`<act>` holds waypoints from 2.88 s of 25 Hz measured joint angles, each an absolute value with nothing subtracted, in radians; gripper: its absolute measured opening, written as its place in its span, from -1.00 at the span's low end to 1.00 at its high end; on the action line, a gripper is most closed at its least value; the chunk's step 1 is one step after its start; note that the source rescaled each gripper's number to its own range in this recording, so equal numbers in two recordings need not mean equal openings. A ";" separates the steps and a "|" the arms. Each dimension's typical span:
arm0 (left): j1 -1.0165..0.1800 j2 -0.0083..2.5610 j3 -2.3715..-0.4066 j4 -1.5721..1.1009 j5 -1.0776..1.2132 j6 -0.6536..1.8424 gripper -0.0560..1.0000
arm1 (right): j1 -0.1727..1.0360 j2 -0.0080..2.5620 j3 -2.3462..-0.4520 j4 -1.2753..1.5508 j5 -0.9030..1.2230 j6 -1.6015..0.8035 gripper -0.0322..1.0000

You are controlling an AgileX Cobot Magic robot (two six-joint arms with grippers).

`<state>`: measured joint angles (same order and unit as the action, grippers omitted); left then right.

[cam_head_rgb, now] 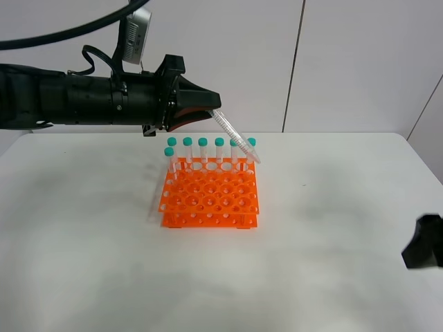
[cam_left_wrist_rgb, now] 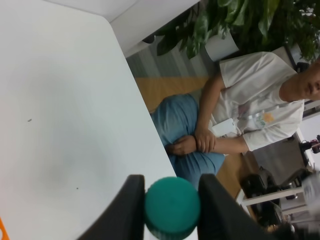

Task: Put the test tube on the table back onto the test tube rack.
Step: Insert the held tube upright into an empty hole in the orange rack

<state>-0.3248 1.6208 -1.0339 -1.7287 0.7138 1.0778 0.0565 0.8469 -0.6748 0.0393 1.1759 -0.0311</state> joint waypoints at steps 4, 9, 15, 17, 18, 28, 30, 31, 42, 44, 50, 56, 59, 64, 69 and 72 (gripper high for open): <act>-0.325 1.621 -1.034 -1.729 0.716 1.078 -0.89 | 0.056 0.540 -0.519 0.051 1.073 -0.038 1.00; -0.325 1.621 -1.034 -1.729 0.721 1.078 -0.89 | 0.056 0.236 -0.503 0.055 1.030 -0.038 1.00; -0.325 1.621 -1.034 -1.729 0.734 1.078 -0.89 | 0.056 0.011 -0.502 0.056 1.031 -0.038 1.00; -0.325 1.621 -1.034 -1.729 0.735 1.078 -0.89 | 0.056 -0.004 -0.502 0.056 1.031 -0.038 1.00; -0.325 1.621 -1.034 -1.729 0.735 1.078 -0.89 | 0.056 -0.004 -0.502 0.056 1.031 -0.038 1.00; -0.325 1.547 -1.051 -1.632 0.651 1.064 -0.89 | 0.056 -0.006 -0.502 0.058 1.031 -0.038 1.00; -0.325 1.514 -1.052 -1.586 0.617 1.045 -0.89 | 0.056 -0.006 -0.502 0.058 1.031 -0.038 1.00; -0.325 1.499 -1.052 -1.554 0.599 1.036 -0.89 | 0.056 -0.006 -0.502 0.058 1.031 -0.038 1.00; -0.333 1.337 -1.052 -1.023 0.374 0.852 -0.89 | 0.056 -0.006 -0.502 0.059 1.031 -0.038 1.00; -0.354 1.308 -1.052 -0.784 0.337 0.702 -0.89 | 0.056 -0.006 -0.502 0.059 1.031 -0.038 1.00; -0.473 1.300 -1.052 -0.148 0.326 0.196 -0.89 | 0.056 -0.006 -0.502 0.060 1.031 -0.038 1.00; -0.494 1.402 -1.061 0.090 0.328 -0.048 -0.89 | 0.056 -0.006 -0.502 0.060 1.031 -0.038 1.00; -0.494 1.477 -1.104 0.103 0.340 -0.062 -0.89 | 0.056 -0.006 -0.502 0.061 1.031 -0.038 1.00; -0.494 1.592 -1.209 0.105 0.339 -0.071 -0.89 | 0.056 -0.006 -0.502 0.061 1.031 -0.038 1.00; -0.494 1.694 -1.243 0.104 0.289 -0.110 -0.89 | 0.056 -0.006 -0.502 0.061 1.031 -0.038 1.00; -0.494 1.727 -1.243 0.102 0.206 -0.116 -0.89 | 0.056 -0.006 -0.502 0.061 1.031 -0.038 1.00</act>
